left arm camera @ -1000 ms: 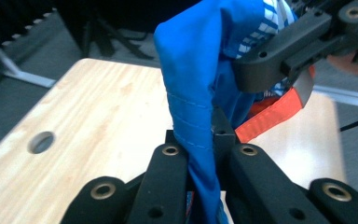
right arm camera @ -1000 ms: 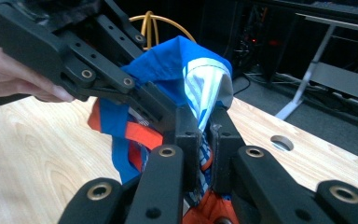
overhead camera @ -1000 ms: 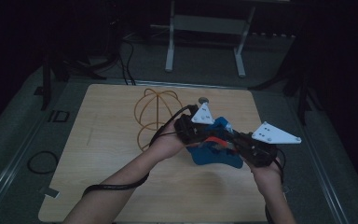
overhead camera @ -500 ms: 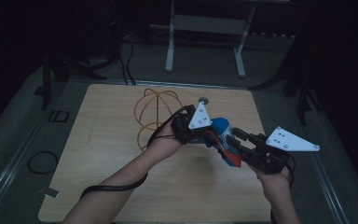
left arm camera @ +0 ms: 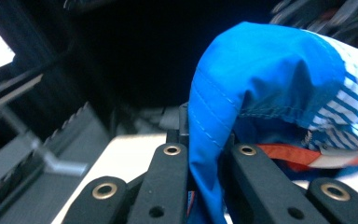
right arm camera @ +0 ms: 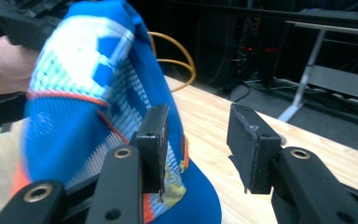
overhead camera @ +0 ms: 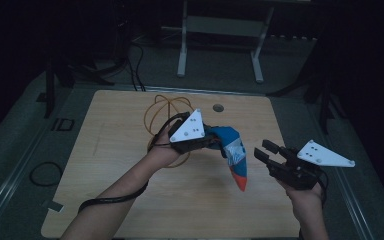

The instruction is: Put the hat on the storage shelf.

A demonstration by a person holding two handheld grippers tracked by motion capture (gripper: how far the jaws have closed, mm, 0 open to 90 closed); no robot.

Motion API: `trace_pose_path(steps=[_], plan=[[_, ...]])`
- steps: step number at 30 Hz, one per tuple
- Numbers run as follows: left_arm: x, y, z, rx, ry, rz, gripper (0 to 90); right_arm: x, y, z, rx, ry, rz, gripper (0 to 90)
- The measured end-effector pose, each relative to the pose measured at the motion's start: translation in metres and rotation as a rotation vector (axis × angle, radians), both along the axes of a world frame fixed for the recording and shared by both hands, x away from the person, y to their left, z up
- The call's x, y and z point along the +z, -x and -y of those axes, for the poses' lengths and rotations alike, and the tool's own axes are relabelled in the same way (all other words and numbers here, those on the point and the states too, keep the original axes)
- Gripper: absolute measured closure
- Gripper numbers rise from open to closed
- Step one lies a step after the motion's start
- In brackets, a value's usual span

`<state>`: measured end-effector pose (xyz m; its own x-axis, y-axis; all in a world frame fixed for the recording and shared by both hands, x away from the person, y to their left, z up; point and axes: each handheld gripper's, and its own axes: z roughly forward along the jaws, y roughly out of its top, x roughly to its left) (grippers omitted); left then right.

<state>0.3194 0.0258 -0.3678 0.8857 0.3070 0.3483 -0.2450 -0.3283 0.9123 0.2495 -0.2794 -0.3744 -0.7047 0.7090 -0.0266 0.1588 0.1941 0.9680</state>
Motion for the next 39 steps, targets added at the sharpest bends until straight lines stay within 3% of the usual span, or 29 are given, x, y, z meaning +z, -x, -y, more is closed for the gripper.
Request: trace_pose_path(steps=[3,7,8,9,12,14,18,22,24,30,39], plan=[[-0.005,-0.002,-0.006,-0.047,0.051,0.000,88.8,-0.004,0.001,-0.004,0.034,-0.011,-0.009,58.2],[-0.010,-0.004,-0.015,-0.153,0.121,0.016,88.8,-0.008,0.003,-0.013,0.092,0.000,-0.006,55.5],[-0.010,-0.004,-0.015,-0.153,0.121,0.016,88.7,-0.008,0.003,-0.013,0.092,0.000,-0.006,55.5],[-0.012,-0.005,-0.017,-0.214,0.149,0.017,88.7,-0.009,0.003,-0.016,0.108,0.000,-0.007,55.2],[-0.014,-0.006,-0.018,-0.265,0.165,0.010,88.8,-0.013,0.003,-0.029,0.163,0.014,-0.014,51.8],[-0.015,-0.006,-0.017,-0.257,0.165,0.004,88.8,-0.012,0.005,-0.035,0.190,0.015,-0.012,50.5],[-0.017,-0.006,-0.014,-0.301,0.178,-0.026,88.8,-0.010,0.006,-0.047,0.228,0.030,0.003,48.5],[-0.016,-0.004,-0.011,-0.313,0.175,-0.018,88.8,-0.007,0.006,-0.057,0.249,0.068,0.029,48.6],[-0.016,-0.004,-0.010,-0.312,0.180,-0.018,88.8,-0.007,0.005,-0.060,0.256,0.078,0.032,53.6],[-0.016,-0.004,-0.011,-0.310,0.187,-0.024,88.8,-0.005,0.006,-0.058,0.216,0.093,0.051,88.6],[-0.017,-0.003,-0.018,-0.292,0.168,-0.034,88.6,-0.003,0.005,-0.051,0.174,0.086,0.049,90.0]])
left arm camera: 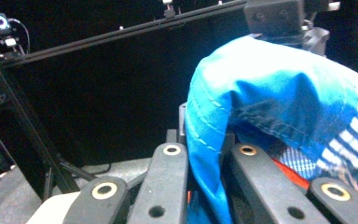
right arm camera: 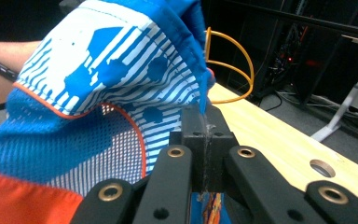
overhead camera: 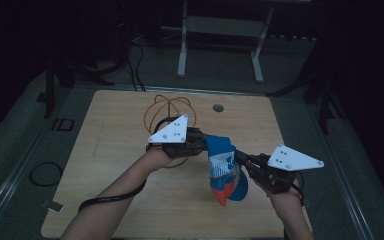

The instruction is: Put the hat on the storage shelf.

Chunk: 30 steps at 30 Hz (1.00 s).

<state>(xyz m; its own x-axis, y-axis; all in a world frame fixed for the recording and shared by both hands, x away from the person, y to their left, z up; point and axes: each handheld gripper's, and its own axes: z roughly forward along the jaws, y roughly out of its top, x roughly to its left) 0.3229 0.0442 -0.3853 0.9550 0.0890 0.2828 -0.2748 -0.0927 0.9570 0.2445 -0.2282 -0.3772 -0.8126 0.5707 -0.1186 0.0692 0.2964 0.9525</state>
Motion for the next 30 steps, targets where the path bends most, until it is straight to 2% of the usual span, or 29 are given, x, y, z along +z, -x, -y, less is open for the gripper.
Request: trace_pose_path(steps=[9,14,16,20,23,29,30], plan=[[0.002,0.002,-0.007,0.025,-0.010,-0.009,87.6,0.006,0.000,0.007,-0.046,-0.026,0.020,90.0],[0.003,0.006,-0.013,0.061,-0.039,-0.003,85.3,0.013,0.001,0.017,-0.082,-0.050,0.032,90.0],[0.002,0.008,-0.015,0.070,-0.065,0.000,83.7,0.015,0.001,0.022,-0.093,-0.055,0.042,90.0],[-0.001,0.010,-0.018,0.073,-0.100,-0.002,83.7,0.018,0.002,0.025,-0.108,-0.069,0.048,90.0],[-0.001,0.013,-0.021,0.069,-0.122,0.005,83.7,0.019,0.002,0.025,-0.113,-0.059,0.054,90.0],[-0.001,0.015,-0.030,0.093,-0.135,-0.002,75.0,0.021,0.002,0.027,-0.104,-0.068,0.052,90.0],[0.000,0.016,-0.033,0.102,-0.135,-0.018,75.0,0.021,0.002,0.028,-0.108,-0.073,0.054,90.0]])
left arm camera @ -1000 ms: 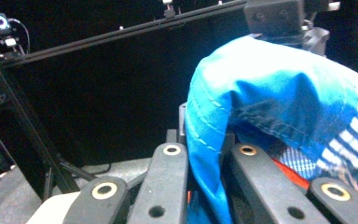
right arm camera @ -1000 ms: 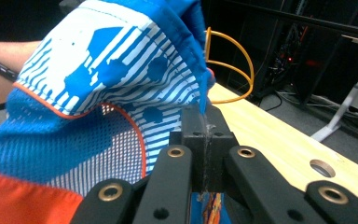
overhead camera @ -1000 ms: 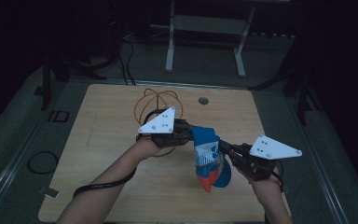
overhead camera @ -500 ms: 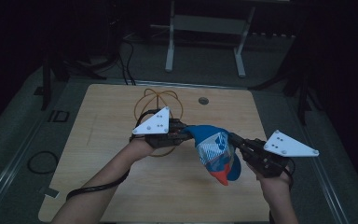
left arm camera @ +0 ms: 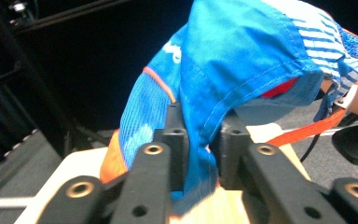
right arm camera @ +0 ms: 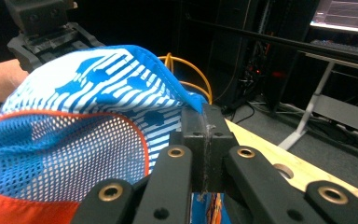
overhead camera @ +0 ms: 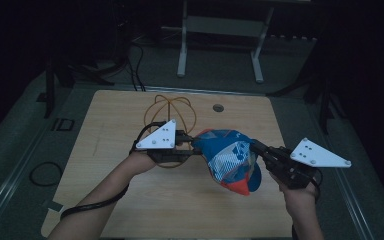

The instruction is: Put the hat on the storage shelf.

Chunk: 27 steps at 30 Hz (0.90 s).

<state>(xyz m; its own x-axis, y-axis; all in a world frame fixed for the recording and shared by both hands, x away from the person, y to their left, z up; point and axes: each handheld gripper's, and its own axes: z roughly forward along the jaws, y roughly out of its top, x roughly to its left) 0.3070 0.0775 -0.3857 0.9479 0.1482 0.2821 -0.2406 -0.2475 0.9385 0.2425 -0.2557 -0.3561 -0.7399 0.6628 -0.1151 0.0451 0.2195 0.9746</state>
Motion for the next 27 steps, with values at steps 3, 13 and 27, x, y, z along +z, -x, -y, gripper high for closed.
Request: trace_pose_path(steps=[3,13,27], plan=[[0.001,0.001,-0.006,0.034,0.001,-0.043,64.0,0.003,0.000,0.002,-0.007,-0.012,0.007,90.0],[-0.007,0.013,-0.043,0.203,0.065,-0.082,27.6,0.016,-0.007,0.000,-0.029,-0.024,0.025,90.0],[-0.049,0.033,-0.102,0.499,0.084,-0.117,2.1,0.048,-0.041,-0.039,-0.026,-0.042,0.050,90.0]])
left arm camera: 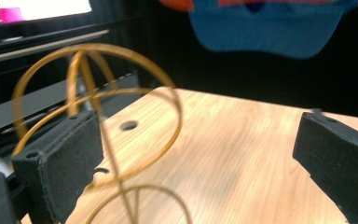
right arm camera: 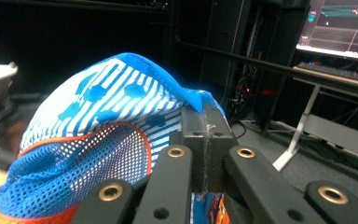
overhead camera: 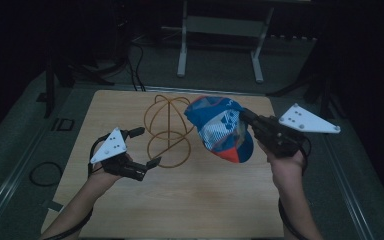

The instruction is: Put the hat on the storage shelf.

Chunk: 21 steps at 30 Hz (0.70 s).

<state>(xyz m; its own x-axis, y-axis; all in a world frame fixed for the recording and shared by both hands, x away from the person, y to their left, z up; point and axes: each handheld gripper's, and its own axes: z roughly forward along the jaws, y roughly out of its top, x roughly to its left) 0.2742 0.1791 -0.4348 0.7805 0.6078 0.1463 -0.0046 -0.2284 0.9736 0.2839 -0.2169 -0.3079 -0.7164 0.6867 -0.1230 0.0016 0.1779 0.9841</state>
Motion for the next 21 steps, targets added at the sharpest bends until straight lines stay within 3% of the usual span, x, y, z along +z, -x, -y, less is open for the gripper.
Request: trace_pose_path(steps=[6,12,13,17,21], plan=[[-0.030,0.009,-0.022,0.063,0.026,-0.034,2.1,0.013,-0.019,-0.031,0.013,0.011,0.005,90.0],[-0.065,0.023,-0.041,0.170,0.052,-0.057,2.2,0.019,-0.040,-0.065,0.022,0.028,0.005,90.0],[-0.072,0.025,-0.044,0.179,0.064,-0.061,2.2,0.020,-0.044,-0.070,0.026,0.028,0.006,90.0],[-0.095,0.032,-0.054,0.220,0.045,-0.092,2.1,0.019,-0.059,-0.092,0.043,0.017,-0.010,90.0],[-0.107,0.040,-0.064,0.264,0.057,-0.102,2.2,0.014,-0.073,-0.120,0.061,0.044,-0.038,90.0]])
